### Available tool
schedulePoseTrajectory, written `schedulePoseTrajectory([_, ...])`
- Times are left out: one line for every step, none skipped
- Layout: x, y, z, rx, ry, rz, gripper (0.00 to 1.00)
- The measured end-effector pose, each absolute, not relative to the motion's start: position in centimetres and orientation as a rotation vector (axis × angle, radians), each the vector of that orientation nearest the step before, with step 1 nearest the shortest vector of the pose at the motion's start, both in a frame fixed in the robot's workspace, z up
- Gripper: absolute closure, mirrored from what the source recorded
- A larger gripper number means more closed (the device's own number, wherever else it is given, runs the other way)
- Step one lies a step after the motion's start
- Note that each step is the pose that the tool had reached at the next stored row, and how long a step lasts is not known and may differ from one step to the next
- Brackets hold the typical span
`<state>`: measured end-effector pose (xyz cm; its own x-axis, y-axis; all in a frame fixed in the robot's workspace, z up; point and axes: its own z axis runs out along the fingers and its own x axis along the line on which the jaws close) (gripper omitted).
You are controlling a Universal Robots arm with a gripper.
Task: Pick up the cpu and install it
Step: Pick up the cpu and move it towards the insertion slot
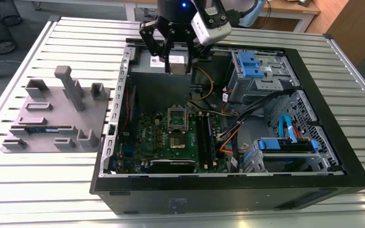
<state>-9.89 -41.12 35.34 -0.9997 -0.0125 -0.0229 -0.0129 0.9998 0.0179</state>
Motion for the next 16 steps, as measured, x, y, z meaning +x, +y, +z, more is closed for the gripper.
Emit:
schedulePoseTrajectory([-9.9, -41.3, 35.3, -0.02, 3.119, 0.028, 0.53])
schedulePoseTrajectory([-9.9, -41.4, 35.3, -0.02, 3.118, 0.028, 0.53])
schedulePoseTrajectory([-9.9, -41.6, 35.2, -0.02, 3.119, 0.028, 0.53])
schedulePoseTrajectory([-9.9, -41.8, 35.1, -0.02, 3.119, 0.028, 0.53])
schedulePoseTrajectory([-9.9, -42.0, 35.1, -0.02, 3.119, 0.028, 0.53])
schedulePoseTrajectory([-9.9, -42.2, 35.0, -0.02, 3.119, 0.028, 0.53])
schedulePoseTrajectory([-9.9, -42.5, 34.9, -0.02, 3.119, 0.028, 0.53])
schedulePoseTrajectory([-9.9, -42.7, 34.7, -0.02, 3.119, 0.028, 0.53])
schedulePoseTrajectory([-9.9, -42.9, 34.6, -0.02, 3.119, 0.028, 0.53])
schedulePoseTrajectory([-9.9, -43.2, 34.4, -0.02, 3.119, 0.028, 0.53])
schedulePoseTrajectory([-9.9, -43.4, 34.3, -0.02, 3.119, 0.028, 0.53])
schedulePoseTrajectory([-9.9, -43.6, 34.1, -0.02, 3.118, 0.028, 0.53])
schedulePoseTrajectory([-9.9, -43.8, 33.9, -0.02, 3.119, 0.028, 0.53])
schedulePoseTrajectory([-9.9, -44.0, 33.8, -0.02, 3.119, 0.028, 0.53])
schedulePoseTrajectory([-9.9, -44.2, 33.6, -0.02, 3.119, 0.028, 0.53])
schedulePoseTrajectory([-9.9, -44.4, 33.4, -0.02, 3.119, 0.028, 0.53])
